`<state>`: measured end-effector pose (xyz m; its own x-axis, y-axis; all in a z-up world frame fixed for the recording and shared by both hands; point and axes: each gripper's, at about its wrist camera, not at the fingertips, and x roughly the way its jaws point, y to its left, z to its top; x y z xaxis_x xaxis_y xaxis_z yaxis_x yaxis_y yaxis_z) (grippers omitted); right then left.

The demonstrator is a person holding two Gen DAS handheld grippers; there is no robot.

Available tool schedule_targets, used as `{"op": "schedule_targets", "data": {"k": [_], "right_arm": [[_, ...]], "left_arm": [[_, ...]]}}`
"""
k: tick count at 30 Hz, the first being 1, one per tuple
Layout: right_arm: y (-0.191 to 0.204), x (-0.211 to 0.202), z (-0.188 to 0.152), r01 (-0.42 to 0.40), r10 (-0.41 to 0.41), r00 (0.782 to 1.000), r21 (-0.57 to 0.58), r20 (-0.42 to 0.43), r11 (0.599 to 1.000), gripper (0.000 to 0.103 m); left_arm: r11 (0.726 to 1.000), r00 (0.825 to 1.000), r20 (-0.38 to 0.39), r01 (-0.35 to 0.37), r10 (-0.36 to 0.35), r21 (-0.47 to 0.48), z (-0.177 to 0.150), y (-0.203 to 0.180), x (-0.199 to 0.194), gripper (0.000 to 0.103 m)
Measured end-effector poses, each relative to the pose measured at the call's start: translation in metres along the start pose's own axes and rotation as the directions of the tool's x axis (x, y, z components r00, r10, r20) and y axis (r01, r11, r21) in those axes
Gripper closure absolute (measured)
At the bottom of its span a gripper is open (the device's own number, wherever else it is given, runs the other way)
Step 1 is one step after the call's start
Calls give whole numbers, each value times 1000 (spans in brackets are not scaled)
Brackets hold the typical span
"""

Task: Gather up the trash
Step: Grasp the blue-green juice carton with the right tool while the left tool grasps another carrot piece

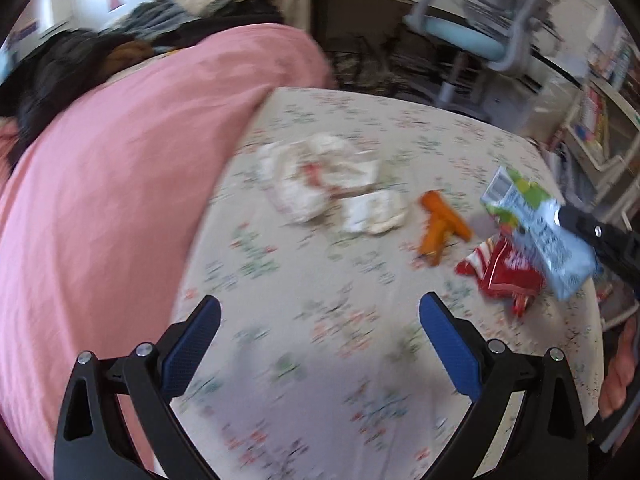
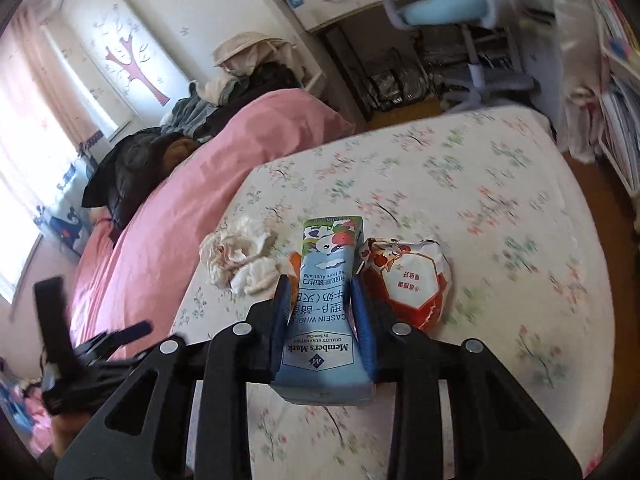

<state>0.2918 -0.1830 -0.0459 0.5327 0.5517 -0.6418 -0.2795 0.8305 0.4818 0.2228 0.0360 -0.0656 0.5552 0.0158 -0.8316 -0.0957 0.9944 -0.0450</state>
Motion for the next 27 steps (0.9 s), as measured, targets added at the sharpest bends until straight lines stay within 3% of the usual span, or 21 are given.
{"op": "schedule_targets", "data": {"k": [4, 10, 15, 17, 18, 20, 25, 27], "right_arm": [[1, -10, -11, 44, -46, 998, -57, -41, 997, 74], [4, -1, -37, 108, -131, 986, -192, -108, 975, 72], [-3, 6, -38, 99, -124, 985, -195, -120, 976, 70], [-2, 7, -38, 90, -115, 986, -201, -117, 975, 71], [-2, 6, -37, 83, -107, 988, -202, -114, 976, 71], [-4, 3, -35, 36, -54, 993, -172, -101, 984, 72], [-6, -18, -22, -161, 159, 987, -60, -31, 985, 72], [2, -25, -22, -194, 194, 981, -64, -14, 979, 72]], "left_arm": [[997, 999, 30, 30, -32, 77, 11, -26, 14, 9], [992, 999, 11, 32, -34, 120, 19, -50, 38, 27], [991, 999, -11, 33, -31, 128, 21, -61, 55, 39], [990, 999, -29, 42, -39, 131, 20, -63, 59, 53], [990, 998, -37, 51, -47, 135, 20, -64, 62, 58], [984, 995, -43, 94, -89, 148, 20, -69, 62, 83], [985, 992, -28, 127, -125, 120, 21, -56, 48, 87], [988, 991, -24, 130, -129, 79, 20, -40, 42, 87]]}}
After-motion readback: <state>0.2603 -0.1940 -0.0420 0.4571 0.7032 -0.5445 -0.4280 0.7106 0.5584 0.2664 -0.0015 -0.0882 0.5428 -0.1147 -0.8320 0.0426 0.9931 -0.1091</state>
